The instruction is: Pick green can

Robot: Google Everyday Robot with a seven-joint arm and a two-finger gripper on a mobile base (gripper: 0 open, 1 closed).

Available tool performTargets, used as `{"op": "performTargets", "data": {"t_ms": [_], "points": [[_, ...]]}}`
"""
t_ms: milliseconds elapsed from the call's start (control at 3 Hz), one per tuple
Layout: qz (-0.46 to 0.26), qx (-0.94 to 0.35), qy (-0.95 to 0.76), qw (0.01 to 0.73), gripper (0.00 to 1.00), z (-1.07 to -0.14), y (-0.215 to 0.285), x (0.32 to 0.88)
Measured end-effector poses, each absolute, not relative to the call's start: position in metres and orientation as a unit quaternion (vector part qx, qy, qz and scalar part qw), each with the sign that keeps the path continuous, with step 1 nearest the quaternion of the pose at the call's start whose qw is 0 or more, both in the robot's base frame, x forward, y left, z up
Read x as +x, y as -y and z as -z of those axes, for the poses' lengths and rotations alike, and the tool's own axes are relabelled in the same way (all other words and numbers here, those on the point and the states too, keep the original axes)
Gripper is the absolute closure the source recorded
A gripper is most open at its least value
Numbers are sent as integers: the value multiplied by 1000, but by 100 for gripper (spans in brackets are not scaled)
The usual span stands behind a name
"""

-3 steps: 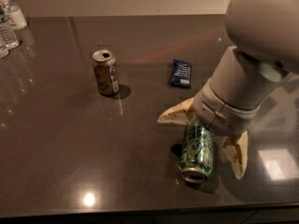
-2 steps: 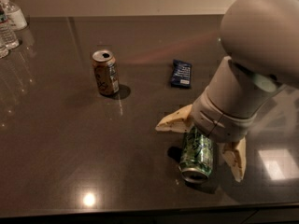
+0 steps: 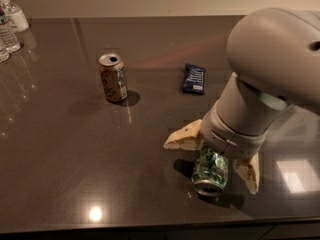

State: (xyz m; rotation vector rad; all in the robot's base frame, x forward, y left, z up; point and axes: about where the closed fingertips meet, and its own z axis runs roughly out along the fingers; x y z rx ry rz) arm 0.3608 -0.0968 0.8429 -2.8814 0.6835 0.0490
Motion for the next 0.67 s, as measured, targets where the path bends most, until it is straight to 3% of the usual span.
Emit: {"op": "performTargets", "data": {"t_ms": [333,667], "points": [[-14,-973,-221,70,13,-837,98,365],[-11,-973,-224,51,36,-837,102,370]]}}
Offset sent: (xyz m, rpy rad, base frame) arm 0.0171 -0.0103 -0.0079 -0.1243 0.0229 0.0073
